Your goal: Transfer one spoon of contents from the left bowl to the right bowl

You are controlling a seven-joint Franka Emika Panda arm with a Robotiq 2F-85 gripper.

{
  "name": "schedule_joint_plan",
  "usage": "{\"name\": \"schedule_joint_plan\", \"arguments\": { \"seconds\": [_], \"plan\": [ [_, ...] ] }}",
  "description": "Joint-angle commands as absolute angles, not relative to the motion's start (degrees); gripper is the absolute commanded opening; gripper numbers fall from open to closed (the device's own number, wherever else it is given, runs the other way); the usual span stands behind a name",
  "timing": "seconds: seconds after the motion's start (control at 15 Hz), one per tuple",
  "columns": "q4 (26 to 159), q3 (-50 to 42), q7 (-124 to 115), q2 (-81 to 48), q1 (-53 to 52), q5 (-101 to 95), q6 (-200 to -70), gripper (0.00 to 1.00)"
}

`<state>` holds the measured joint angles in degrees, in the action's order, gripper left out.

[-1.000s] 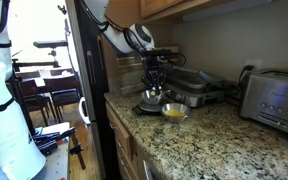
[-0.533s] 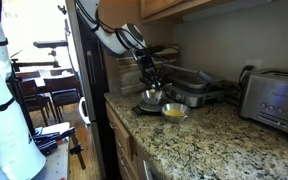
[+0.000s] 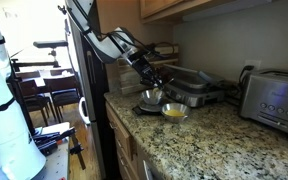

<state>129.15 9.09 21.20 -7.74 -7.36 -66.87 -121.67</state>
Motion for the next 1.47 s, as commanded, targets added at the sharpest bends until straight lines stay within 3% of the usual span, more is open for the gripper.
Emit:
{"name": "schedule_joint_plan", "arguments": {
  "seconds": [0.0,1.4],
  "plan": [
    [134.34,8.92,12.37,-4.04,-7.93,-73.76,-123.58,0.03],
    [146.16,10.04,-32.11,1.28,-7.97,-105.25,-124.53,0.04]
  ]
}}
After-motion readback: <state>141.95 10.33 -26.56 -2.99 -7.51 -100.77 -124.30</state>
